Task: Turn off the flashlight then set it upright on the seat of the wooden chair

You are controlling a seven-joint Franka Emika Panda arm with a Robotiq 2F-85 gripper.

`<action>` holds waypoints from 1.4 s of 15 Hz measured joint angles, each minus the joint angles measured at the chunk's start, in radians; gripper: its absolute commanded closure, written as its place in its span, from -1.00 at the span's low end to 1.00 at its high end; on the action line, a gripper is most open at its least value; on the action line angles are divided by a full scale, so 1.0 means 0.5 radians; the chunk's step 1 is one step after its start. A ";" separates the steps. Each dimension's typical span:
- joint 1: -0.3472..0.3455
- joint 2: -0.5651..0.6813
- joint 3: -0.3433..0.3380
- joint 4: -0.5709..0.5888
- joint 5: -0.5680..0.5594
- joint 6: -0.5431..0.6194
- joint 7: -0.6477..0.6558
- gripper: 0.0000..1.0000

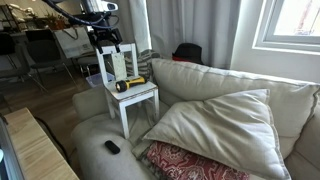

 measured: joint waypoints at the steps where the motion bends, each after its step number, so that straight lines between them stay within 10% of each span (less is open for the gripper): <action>1: 0.002 0.085 0.005 0.020 0.016 0.055 -0.032 -1.00; 19: -0.166 0.586 0.117 0.194 0.442 0.514 -0.388 -1.00; 20: -0.186 0.629 0.130 0.207 0.442 0.548 -0.398 -0.96; 21: -0.205 0.671 0.144 0.222 0.442 0.575 -0.406 -0.48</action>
